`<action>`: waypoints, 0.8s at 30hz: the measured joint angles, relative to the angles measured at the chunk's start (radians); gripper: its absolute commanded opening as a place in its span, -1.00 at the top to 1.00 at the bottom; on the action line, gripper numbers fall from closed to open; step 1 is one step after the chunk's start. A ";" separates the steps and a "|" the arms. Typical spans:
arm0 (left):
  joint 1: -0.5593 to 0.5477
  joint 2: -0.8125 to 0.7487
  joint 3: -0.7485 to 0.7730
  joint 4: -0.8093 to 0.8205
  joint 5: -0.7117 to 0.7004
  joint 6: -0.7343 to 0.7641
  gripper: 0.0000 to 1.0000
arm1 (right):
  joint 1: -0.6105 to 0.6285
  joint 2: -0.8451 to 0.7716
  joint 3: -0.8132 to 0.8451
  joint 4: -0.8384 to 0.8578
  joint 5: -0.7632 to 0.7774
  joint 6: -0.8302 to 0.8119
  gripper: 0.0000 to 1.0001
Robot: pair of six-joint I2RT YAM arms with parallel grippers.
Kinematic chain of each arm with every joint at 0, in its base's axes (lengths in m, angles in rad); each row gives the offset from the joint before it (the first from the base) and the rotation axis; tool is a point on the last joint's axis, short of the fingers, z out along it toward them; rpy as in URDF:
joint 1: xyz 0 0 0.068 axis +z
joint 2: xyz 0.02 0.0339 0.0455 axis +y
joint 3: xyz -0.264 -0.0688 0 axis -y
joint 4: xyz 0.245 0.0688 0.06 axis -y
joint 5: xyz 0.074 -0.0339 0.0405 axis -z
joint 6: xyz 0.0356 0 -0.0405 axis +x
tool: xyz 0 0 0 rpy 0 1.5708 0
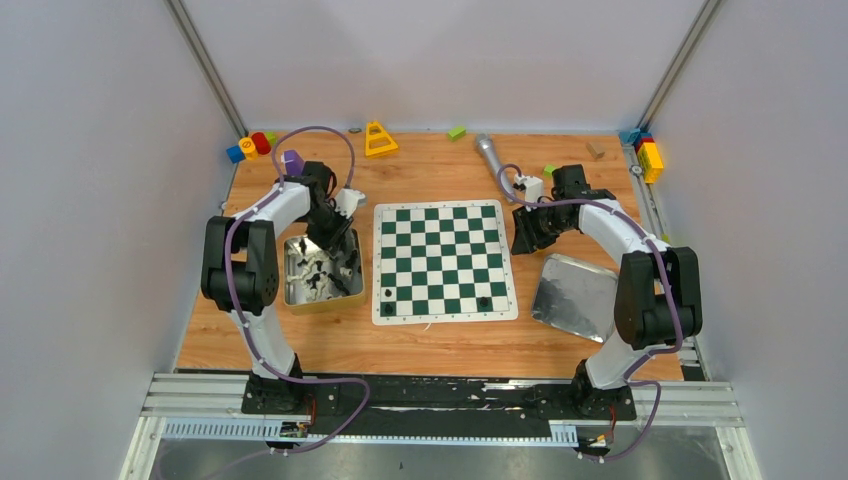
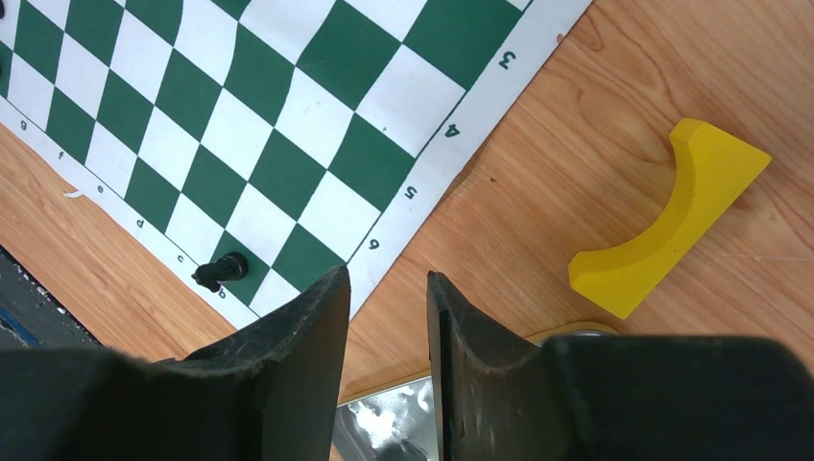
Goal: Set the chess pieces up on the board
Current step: Pick up the chess piece from the storage box.
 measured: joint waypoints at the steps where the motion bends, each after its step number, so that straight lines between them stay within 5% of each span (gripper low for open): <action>1: 0.000 0.000 0.000 0.000 0.000 0.000 0.57 | 0.000 0.000 0.000 0.000 0.000 0.000 0.28; 6: 0.000 -0.001 0.000 0.000 0.001 0.000 0.78 | 0.000 0.000 0.000 0.000 0.000 0.000 0.28; 17: -0.021 -0.193 0.006 -0.067 0.079 0.060 0.82 | 0.000 0.000 0.000 -0.003 0.000 0.000 0.28; 24: -0.210 -0.324 0.018 -0.141 0.108 0.120 0.81 | 0.000 0.000 0.000 -0.003 0.008 0.000 0.29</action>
